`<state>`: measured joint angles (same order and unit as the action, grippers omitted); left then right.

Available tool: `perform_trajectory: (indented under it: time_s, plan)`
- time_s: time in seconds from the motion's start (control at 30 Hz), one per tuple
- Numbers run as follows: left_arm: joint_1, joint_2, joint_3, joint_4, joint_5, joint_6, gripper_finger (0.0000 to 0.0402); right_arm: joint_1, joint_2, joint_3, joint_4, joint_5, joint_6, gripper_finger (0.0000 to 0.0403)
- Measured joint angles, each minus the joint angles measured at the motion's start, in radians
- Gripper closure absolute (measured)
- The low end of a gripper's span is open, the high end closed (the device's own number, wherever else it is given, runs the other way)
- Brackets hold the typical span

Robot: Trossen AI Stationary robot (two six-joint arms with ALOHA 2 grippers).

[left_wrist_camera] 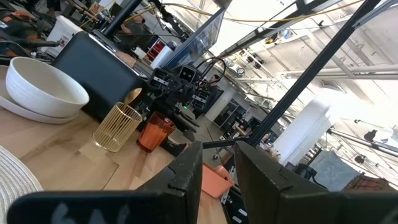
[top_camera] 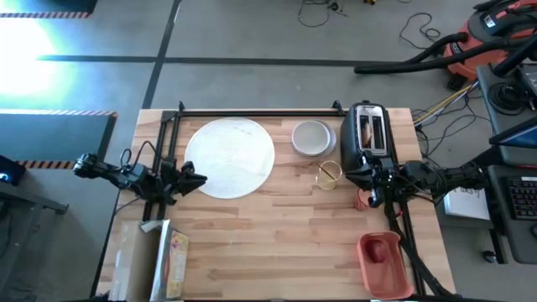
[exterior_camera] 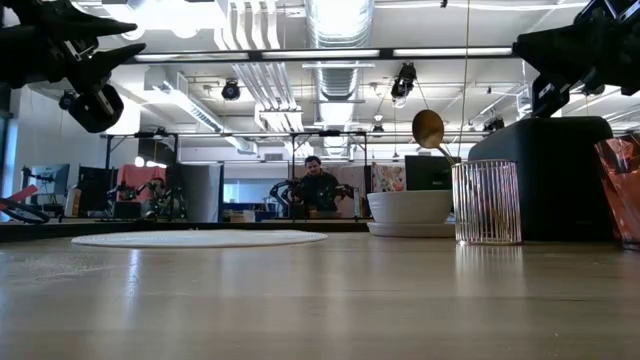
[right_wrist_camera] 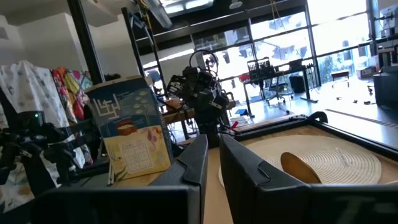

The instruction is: Arrange a breakfast setting

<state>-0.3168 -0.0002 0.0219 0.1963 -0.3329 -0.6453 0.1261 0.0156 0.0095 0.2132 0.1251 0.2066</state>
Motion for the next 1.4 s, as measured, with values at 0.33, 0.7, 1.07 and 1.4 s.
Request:
perform_trajectory:
  time_s: [0.33, 0.7, 1.07, 1.4]
  plan:
    - [0.000, 0.000, 0.000, 0.000, 0.000, 0.000, 0.0324, 0.000, 0.000, 0.000, 0.000, 0.000, 0.000, 0.0369]
    - [0.000, 0.000, 0.000, 0.000, 0.000, 0.000, 0.0324, 0.000, 0.000, 0.000, 0.000, 0.000, 0.000, 0.0369]
    - [0.000, 0.000, 0.000, 0.000, 0.000, 0.000, 0.0324, 0.000, 0.000, 0.000, 0.000, 0.000, 0.000, 0.0369]
    - [0.000, 0.000, 0.000, 0.000, 0.000, 0.000, 0.0324, 0.000, 0.000, 0.000, 0.000, 0.000, 0.000, 0.0369]
